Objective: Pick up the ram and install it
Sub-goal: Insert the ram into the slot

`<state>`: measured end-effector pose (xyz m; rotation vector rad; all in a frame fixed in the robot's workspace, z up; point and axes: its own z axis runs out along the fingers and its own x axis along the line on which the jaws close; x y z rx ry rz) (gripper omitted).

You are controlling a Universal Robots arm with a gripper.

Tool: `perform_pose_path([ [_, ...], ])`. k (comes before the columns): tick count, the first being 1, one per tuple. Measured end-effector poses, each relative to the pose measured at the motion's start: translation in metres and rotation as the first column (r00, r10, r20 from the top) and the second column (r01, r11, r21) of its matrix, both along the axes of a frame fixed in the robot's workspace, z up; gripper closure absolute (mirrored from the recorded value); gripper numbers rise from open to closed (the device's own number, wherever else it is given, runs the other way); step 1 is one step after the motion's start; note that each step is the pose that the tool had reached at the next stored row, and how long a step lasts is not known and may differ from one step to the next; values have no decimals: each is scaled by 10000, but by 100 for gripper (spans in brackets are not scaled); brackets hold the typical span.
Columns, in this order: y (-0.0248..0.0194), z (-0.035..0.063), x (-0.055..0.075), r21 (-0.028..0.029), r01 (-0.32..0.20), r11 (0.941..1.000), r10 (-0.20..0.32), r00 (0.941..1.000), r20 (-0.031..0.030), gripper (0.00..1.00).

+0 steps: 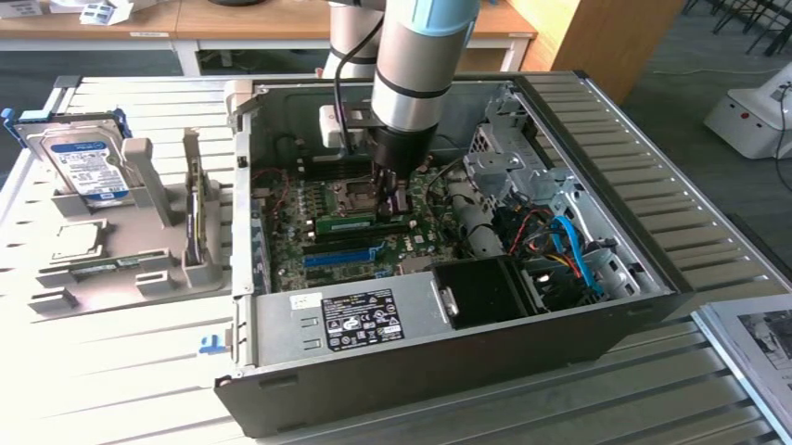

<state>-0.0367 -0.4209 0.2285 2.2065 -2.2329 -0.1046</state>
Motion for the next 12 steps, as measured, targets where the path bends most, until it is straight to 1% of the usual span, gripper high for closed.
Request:
perform_pose_path([
  [12, 0, -19, 0, 0, 0, 10000, 0, 10000, -1, 88],
])
